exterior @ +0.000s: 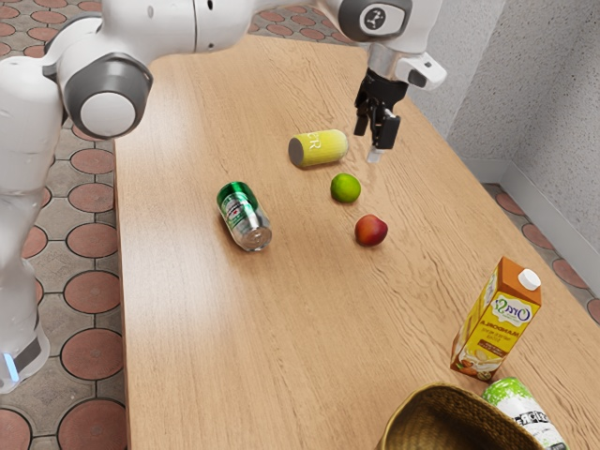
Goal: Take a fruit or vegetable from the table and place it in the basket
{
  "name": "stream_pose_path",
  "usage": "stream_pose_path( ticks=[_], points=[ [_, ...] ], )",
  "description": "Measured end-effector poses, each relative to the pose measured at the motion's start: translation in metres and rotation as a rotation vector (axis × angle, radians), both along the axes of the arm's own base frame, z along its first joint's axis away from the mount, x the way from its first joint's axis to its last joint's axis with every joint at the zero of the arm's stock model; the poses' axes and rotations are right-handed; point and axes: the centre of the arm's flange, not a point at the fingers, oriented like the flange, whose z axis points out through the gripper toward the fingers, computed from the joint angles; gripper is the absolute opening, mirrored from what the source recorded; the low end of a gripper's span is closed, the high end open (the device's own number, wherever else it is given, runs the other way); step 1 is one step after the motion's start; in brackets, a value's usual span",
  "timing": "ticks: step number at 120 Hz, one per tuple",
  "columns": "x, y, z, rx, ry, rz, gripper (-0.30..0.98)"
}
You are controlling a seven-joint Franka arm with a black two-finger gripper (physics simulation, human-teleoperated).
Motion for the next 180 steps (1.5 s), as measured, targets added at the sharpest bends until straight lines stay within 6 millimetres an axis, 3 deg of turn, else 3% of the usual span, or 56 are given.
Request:
stream_pose_path(
  ticks=[38,50,54,63,68,74,101,111,122,150,180],
  points=[
    [0.0,0.0,0.001,0.001,-0.005,-0.005,0.69],
    [0.002,0.009,0.001,0.005,-0.008,0.005,0.69],
    [0.0,0.008,0.004,0.004,-0.016,0.0,0.69],
    [-0.011,-0.005,0.036,-0.001,-0.074,-0.036,0.69],
    [-0.013,-0.008,0.038,-0.001,-0.071,-0.047,0.69],
    [-0.01,-0.006,0.027,0.006,-0.04,-0.051,0.69],
    [0.054,-0.006,-0.087,0.078,0.087,-0.102,0.69],
    [0.082,-0.003,-0.118,0.084,0.069,-0.119,0.69],
    [0.099,0.01,-0.144,0.057,0.052,-0.115,0.69],
    [0.108,0.022,-0.149,-0.019,-0.011,-0.08,0.69],
    [0.114,0.02,-0.149,-0.052,-0.056,-0.046,0.69]
  ],
)
